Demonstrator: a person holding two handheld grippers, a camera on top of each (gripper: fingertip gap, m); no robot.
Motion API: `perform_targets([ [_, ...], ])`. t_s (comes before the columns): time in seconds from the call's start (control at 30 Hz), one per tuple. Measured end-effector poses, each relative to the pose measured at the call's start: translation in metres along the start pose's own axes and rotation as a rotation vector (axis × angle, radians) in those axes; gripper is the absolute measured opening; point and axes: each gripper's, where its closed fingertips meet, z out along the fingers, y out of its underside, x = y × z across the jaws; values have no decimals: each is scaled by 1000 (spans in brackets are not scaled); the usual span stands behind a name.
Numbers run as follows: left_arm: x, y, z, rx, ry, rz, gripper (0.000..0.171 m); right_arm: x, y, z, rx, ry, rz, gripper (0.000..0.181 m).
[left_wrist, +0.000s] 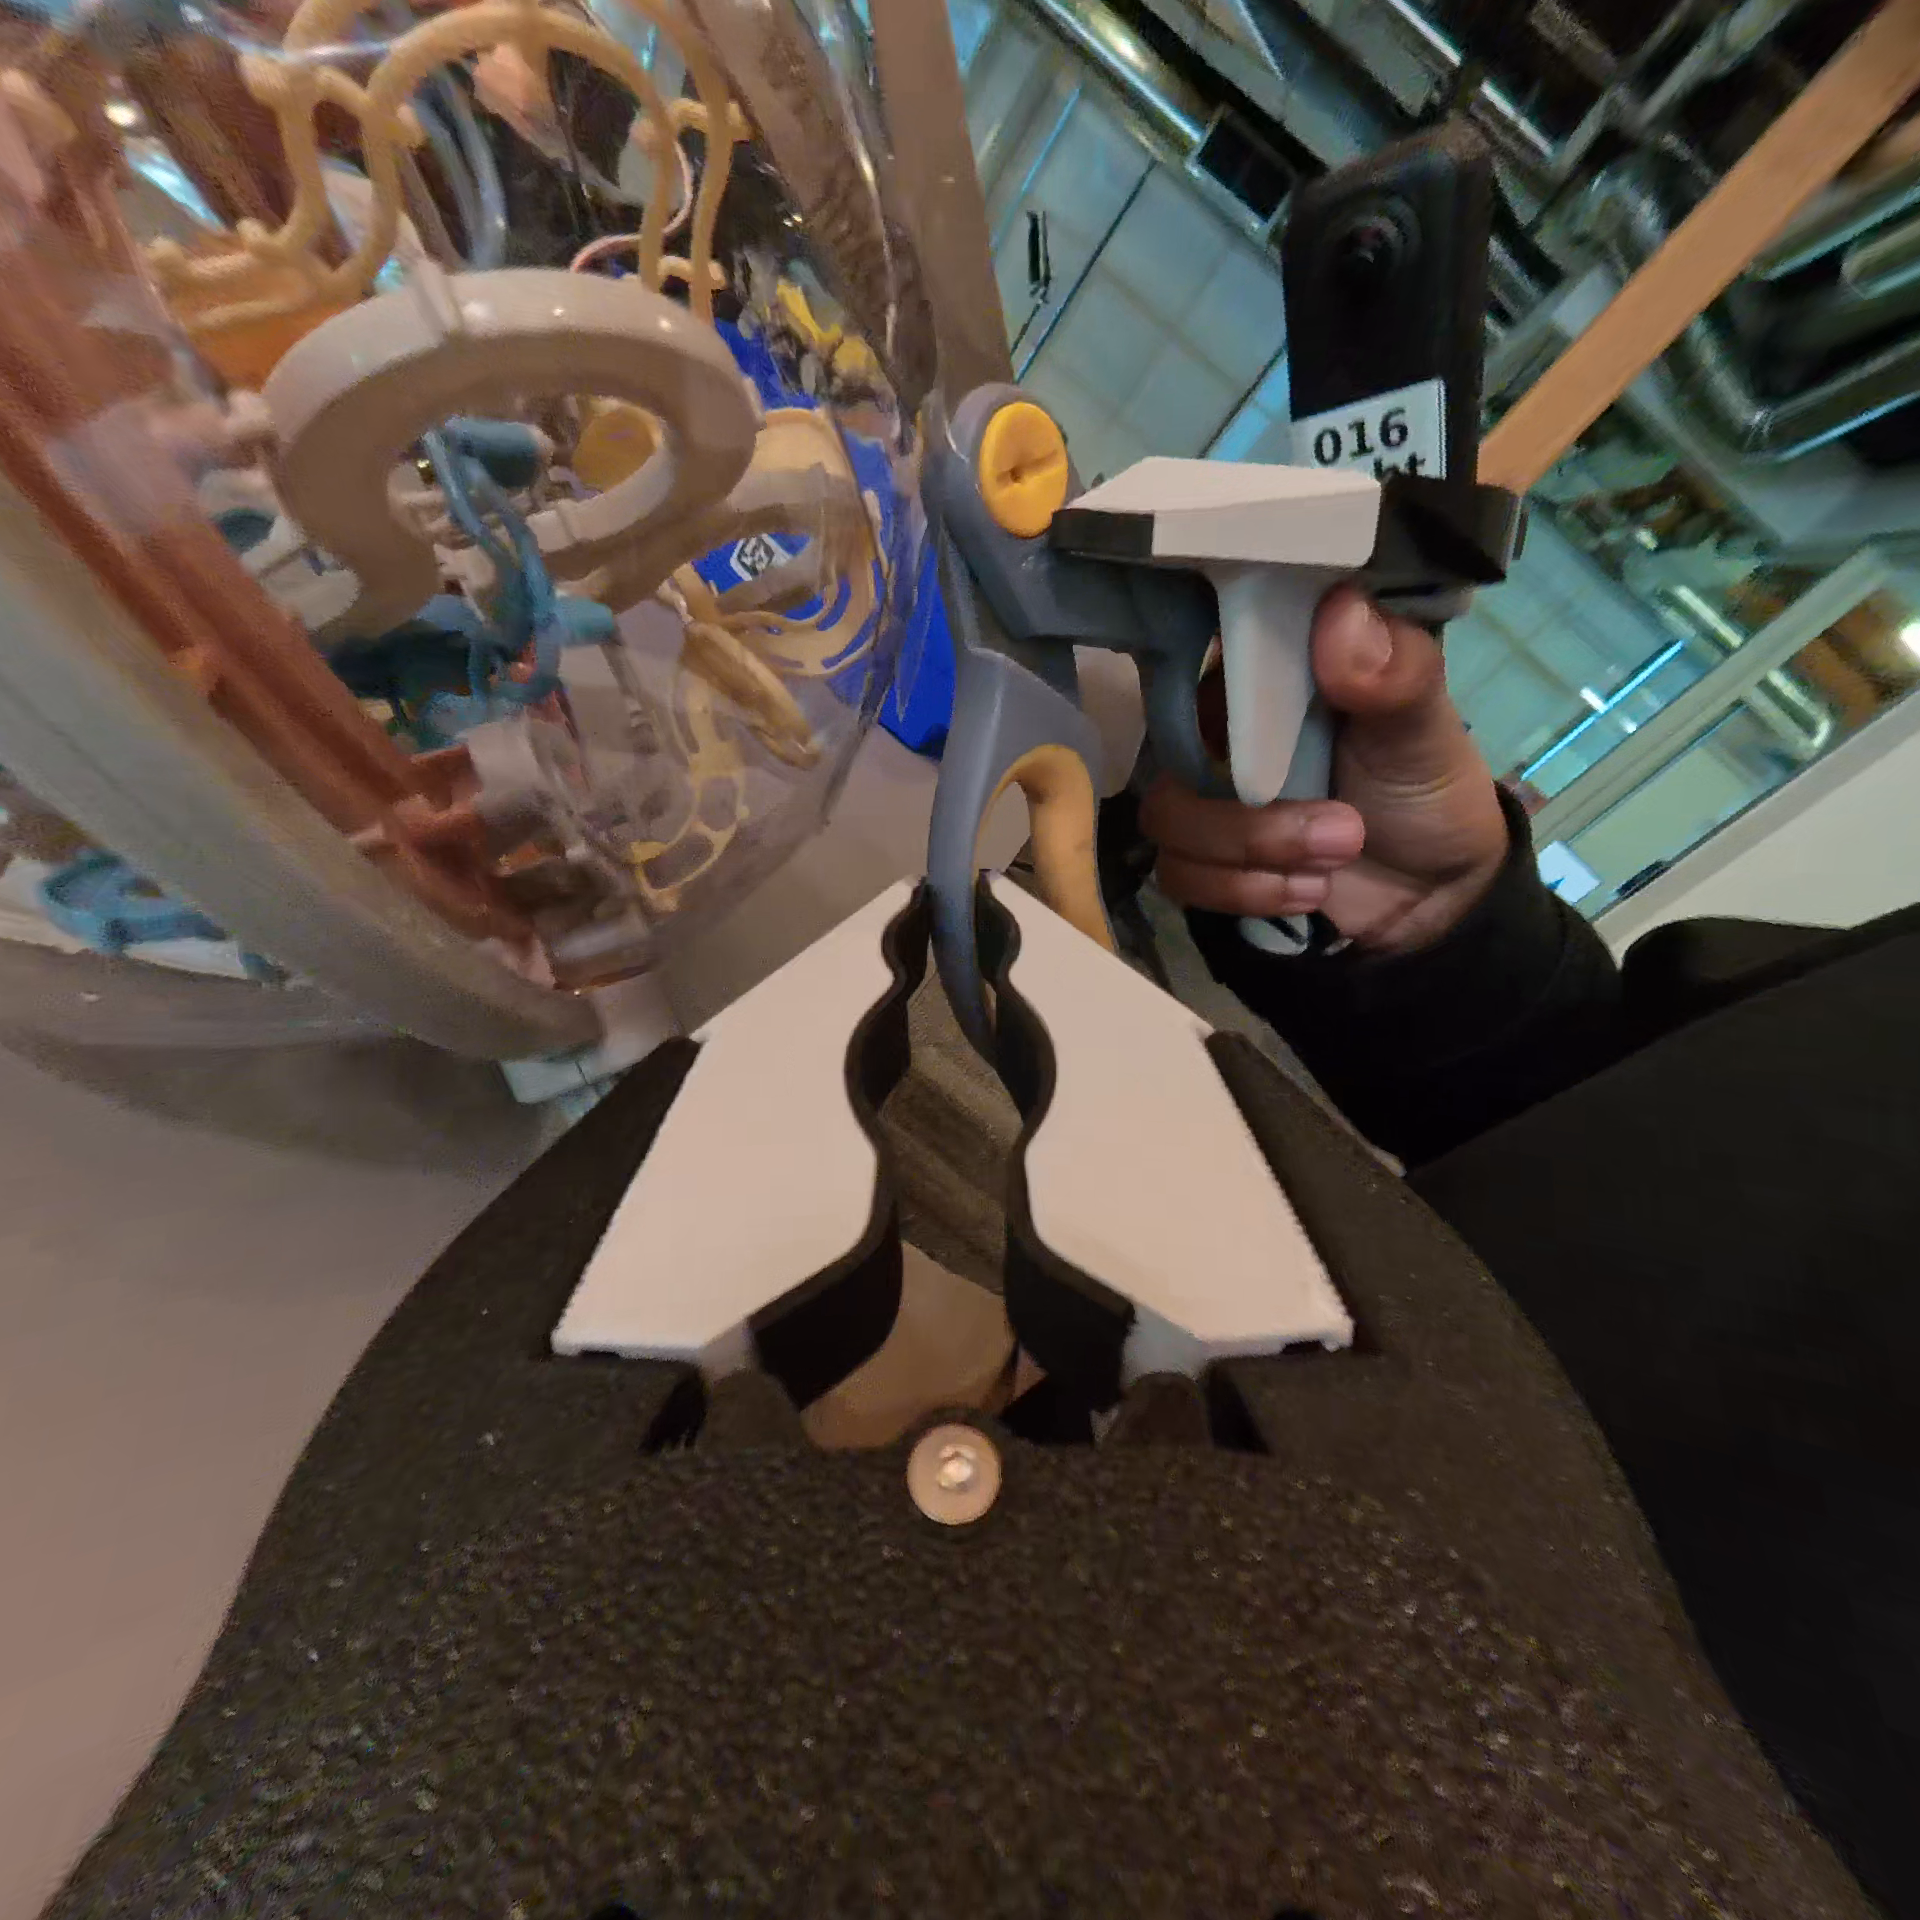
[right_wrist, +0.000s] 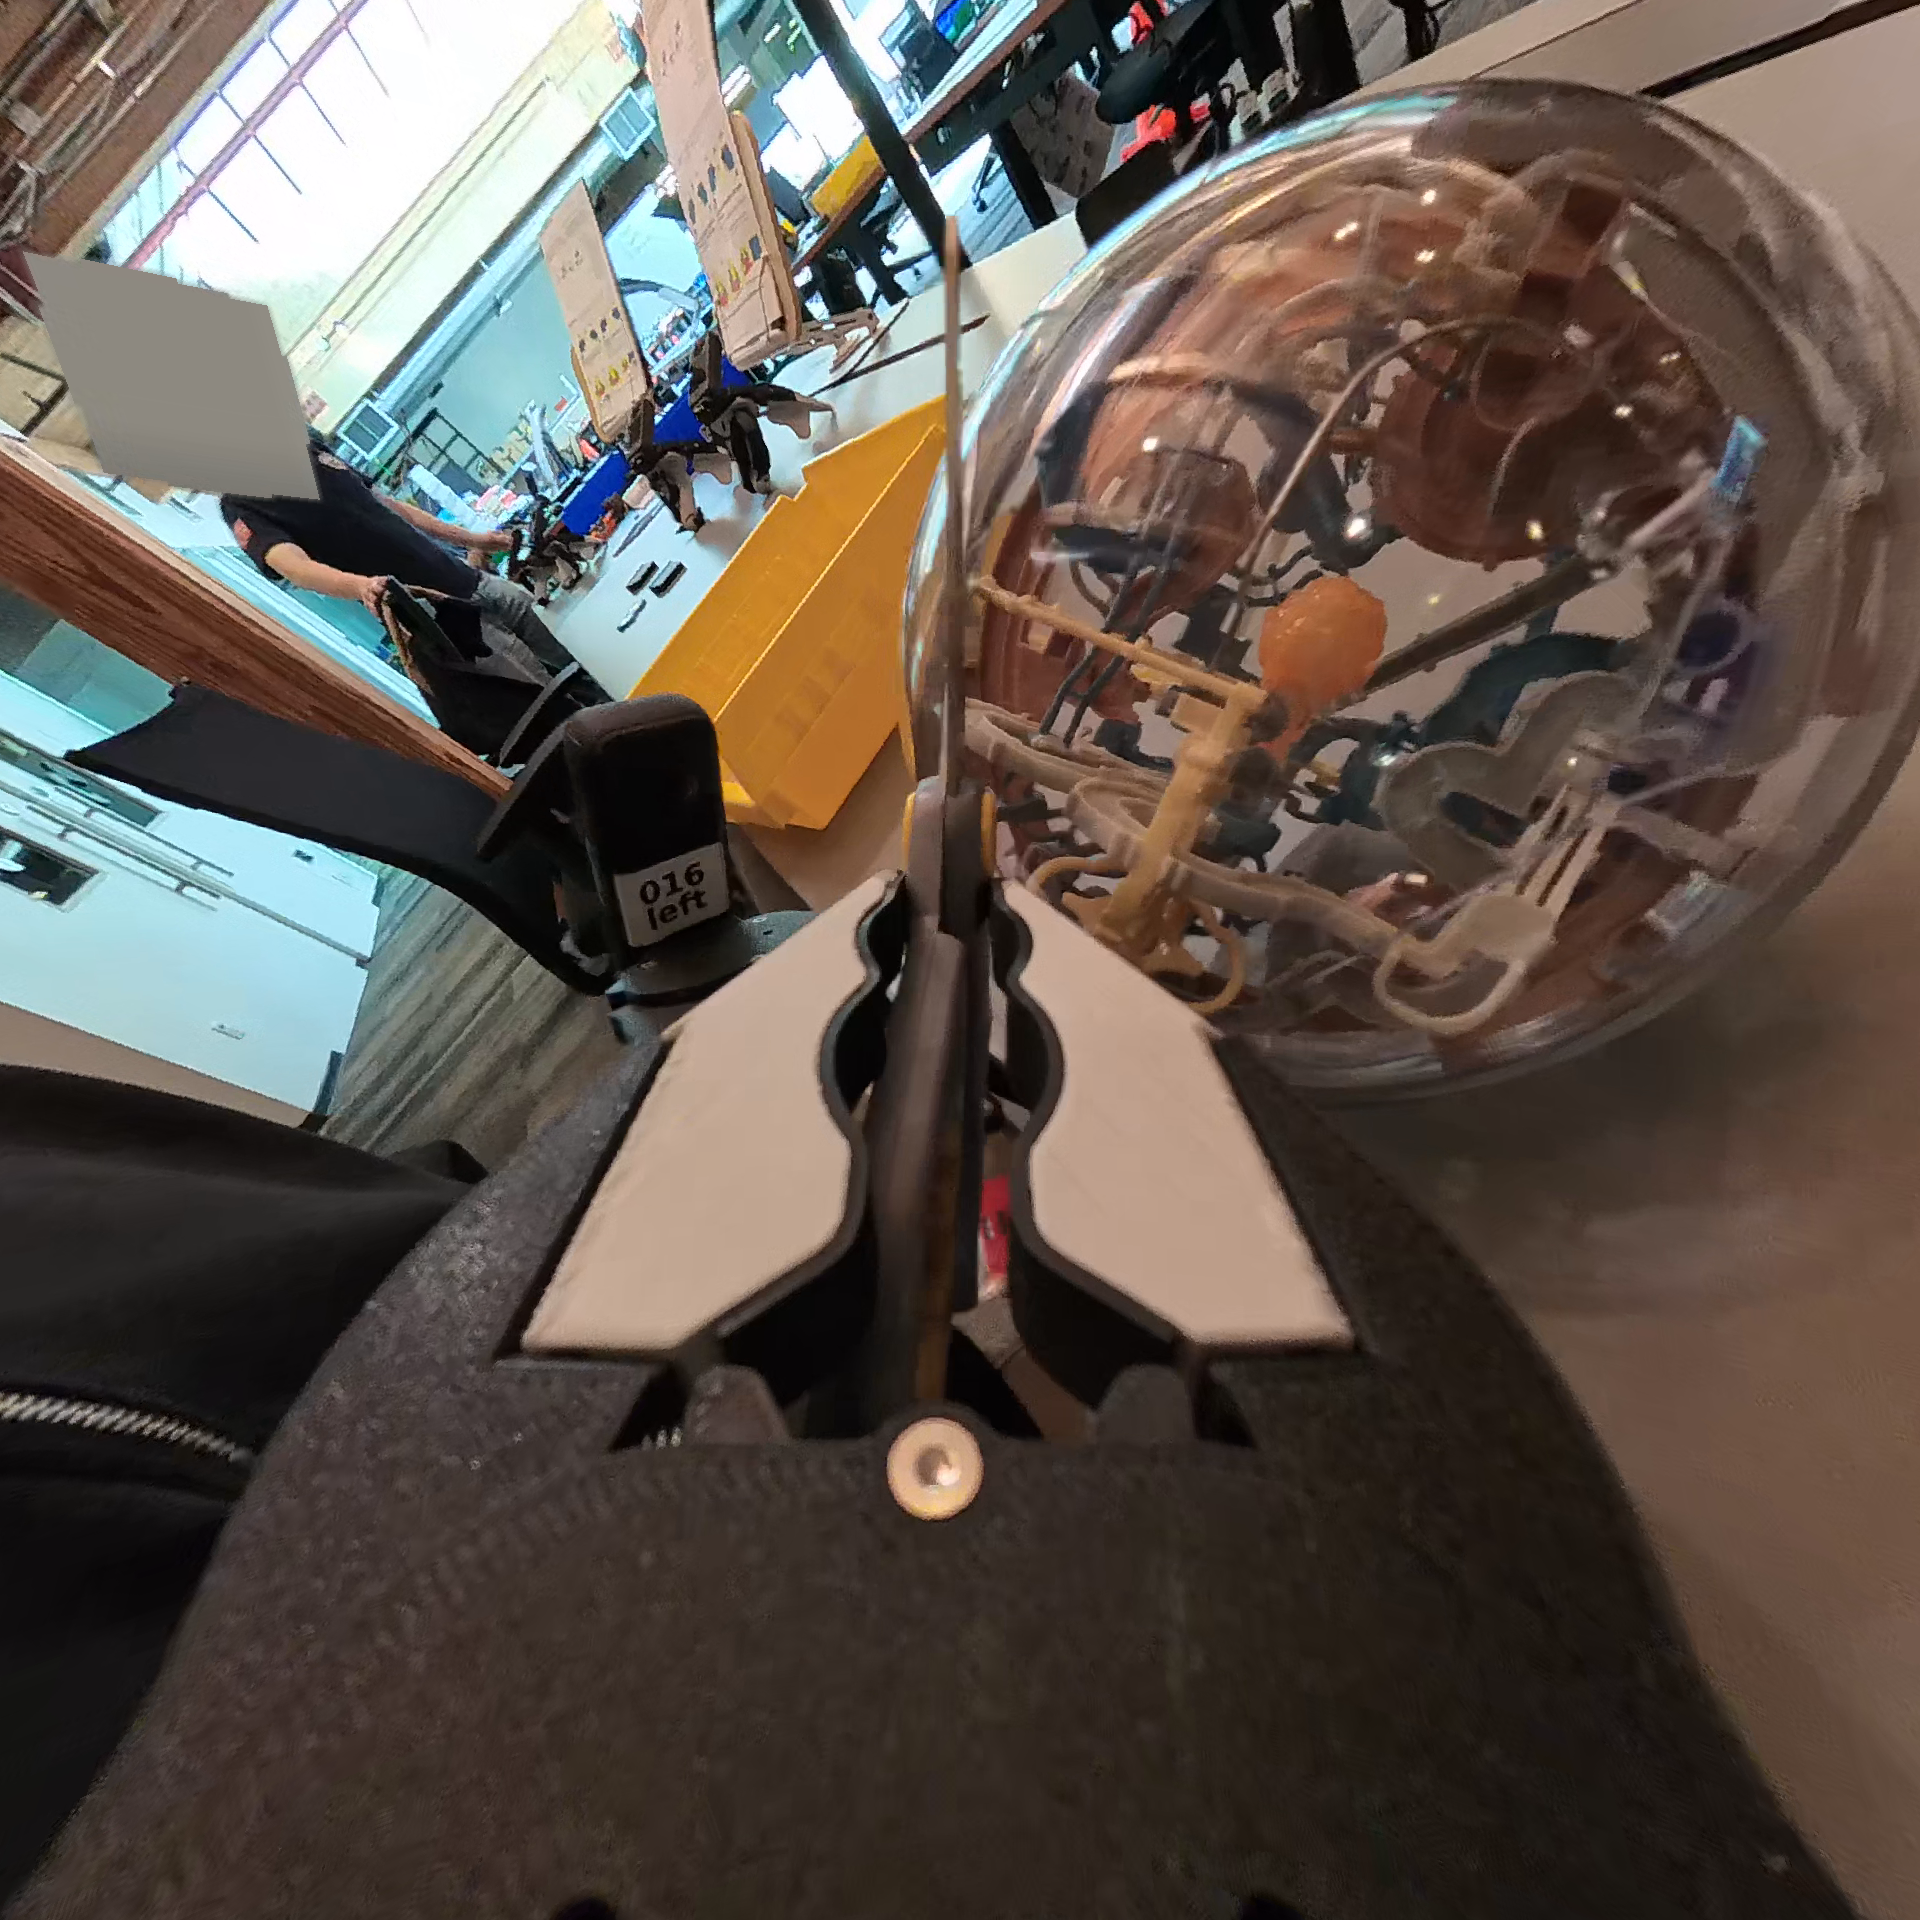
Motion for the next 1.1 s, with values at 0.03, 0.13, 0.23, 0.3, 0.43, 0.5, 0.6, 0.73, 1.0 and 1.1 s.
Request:
perform_targets([
  [0.03, -2, -2, 0, 8, -3, -16, 4, 0, -1, 1, 1, 15, -17, 14],
  [0.13, -4, -8, -3, 35, -17, -18, 4, -4, 1, 1, -36, 30, -88, 34],
  [0.23, -6, -17, -6, 69, -14, -45, 3, -2, 6, -4, -84, 76, -144, 57],
  [0.3, -8, -20, -9, 88, -11, -60, 3, 2, 3, -14, -71, 113, -155, 59],
  [0.43, -9, -19, -10, 75, -41, -24, 3, -2, 0, -32, -63, 108, -147, 49],
  [0.5, -10, -21, -11, 89, -32, -50, 3, -6, 1, -36, -80, 99, -154, 33],
  [0.6, -12, -23, -13, 95, -45, -48, 3, -14, 6, -36, -129, 82, -160, 10],
  [0.73, -17, -23, -14, 98, -87, -33, 3, -9, 8, -33, -143, 100, -153, 9],
  [1.0, -22, -21, -11, 90, -122, -62, 2, -11, 8, -23, -77, 89, -134, 7],
  [1.1, -23, -22, -12, 83, -155, -35, 2, -11, 7, -21, -61, 92, -129, 7],
])
